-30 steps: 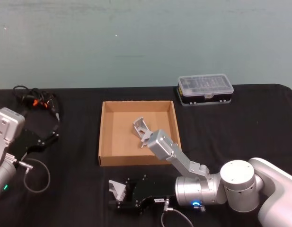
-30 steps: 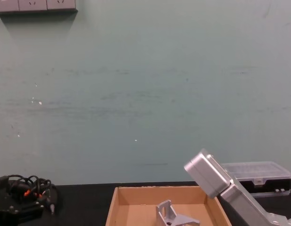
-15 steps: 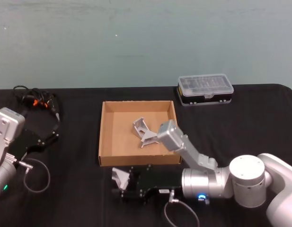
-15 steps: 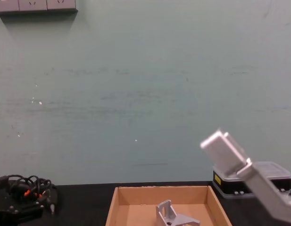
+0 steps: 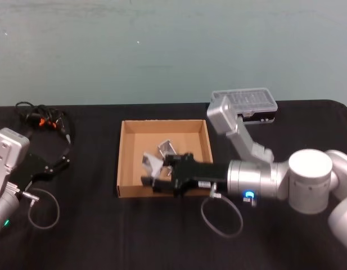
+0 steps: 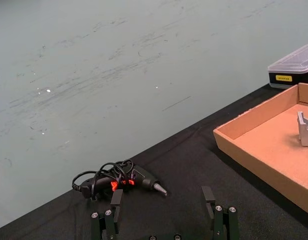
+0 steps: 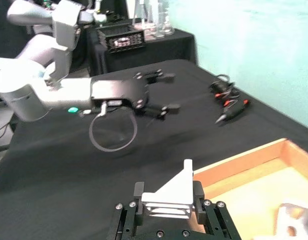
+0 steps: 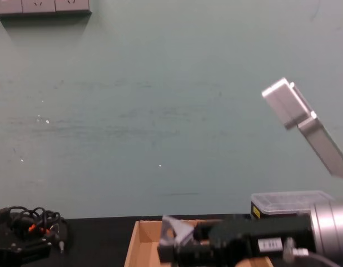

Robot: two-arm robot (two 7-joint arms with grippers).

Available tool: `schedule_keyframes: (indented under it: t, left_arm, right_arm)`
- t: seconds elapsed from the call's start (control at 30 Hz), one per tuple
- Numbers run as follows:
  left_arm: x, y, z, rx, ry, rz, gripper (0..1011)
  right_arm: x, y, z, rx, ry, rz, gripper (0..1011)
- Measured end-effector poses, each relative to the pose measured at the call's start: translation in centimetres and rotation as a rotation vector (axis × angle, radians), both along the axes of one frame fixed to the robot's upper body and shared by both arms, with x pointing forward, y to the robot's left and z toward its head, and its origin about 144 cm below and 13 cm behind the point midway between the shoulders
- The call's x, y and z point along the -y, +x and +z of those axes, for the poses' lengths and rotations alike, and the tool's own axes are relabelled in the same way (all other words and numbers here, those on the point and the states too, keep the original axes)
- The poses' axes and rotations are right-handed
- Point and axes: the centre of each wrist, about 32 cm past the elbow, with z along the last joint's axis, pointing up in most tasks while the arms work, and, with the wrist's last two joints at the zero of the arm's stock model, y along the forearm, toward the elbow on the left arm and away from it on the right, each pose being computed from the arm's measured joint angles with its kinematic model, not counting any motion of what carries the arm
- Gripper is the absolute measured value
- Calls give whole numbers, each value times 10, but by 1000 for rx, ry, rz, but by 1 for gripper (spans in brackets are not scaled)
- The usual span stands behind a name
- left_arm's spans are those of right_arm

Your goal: Use one hand to pick up the angle iron from the table and place it into the box.

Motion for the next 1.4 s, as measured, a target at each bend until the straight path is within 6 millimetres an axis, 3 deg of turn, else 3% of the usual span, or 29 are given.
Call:
schedule_keyframes:
  t: [0.3, 0.67, 1.07, 1.4]
  left_arm:
    - [0, 0, 0, 0, 0, 0, 1000]
    - [0, 0, 0, 0, 0, 0, 1000]
    - [0, 0, 0, 0, 0, 0, 1000]
    - [0, 0, 0, 0, 0, 0, 1000]
  right_arm:
    - [-1, 31, 24, -23, -14, -53, 569]
    - [-33, 72, 30, -150, -91, -75, 570]
    - [-53, 86, 27, -203, -196, -111, 570]
    - [-58, 92, 21, -215, -235, -122, 570]
